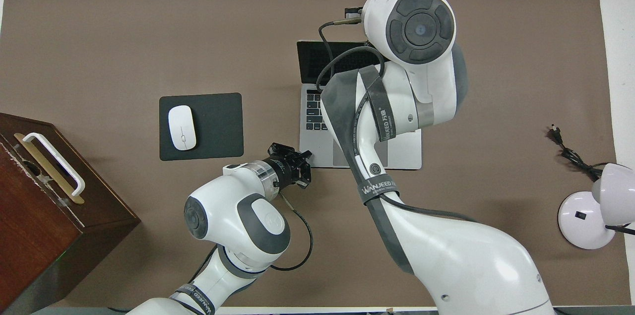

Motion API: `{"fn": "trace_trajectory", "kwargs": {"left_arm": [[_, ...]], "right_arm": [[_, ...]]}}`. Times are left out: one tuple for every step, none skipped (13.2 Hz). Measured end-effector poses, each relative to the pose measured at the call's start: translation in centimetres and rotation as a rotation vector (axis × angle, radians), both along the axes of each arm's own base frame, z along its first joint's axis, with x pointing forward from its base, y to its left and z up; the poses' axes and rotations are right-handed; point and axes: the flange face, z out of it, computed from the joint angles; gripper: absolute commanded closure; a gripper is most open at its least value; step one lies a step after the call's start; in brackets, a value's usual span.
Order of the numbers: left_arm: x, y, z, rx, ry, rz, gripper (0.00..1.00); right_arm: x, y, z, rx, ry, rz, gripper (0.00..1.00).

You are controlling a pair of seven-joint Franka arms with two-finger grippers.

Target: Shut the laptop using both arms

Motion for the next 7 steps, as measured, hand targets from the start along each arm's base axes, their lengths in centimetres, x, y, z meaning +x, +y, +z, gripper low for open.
{"fn": "trace_trajectory", "kwargs": {"left_arm": [[0.0,0.0,0.0,0.0,0.0,0.0,1.0],[0.0,0.0,0.0,0.0,0.0,0.0,1.0],[0.0,0.0,0.0,0.0,0.0,0.0,1.0],[0.0,0.0,0.0,0.001,-0.001,0.0,1.0],[0.0,0.0,0.0,0.002,-0.002,-0.001,1.0],[-0.1,-0.1,0.0,0.003,-0.003,-0.001,1.0],[-0.1,-0.1,0.0,0.005,-0.005,-0.001,1.0]], "right_arm": [[0.0,-0.1,-0.2,0.001,0.005,0.003,1.0],[0.0,-0.2,-0.4,-0.001,0.008,0.005,1.0],[0.0,-0.2,-0.6,-0.003,0.011,0.005,1.0],[0.1,-0.2,-0.9,-0.006,0.014,0.005,1.0],[0.1,-0.2,-1.2,-0.009,0.016,0.005,1.0],[0.1,0.0,-1.6,-0.01,0.021,0.008,1.0],[0.0,0.3,-1.9,-0.007,0.027,0.011,1.0]]}}
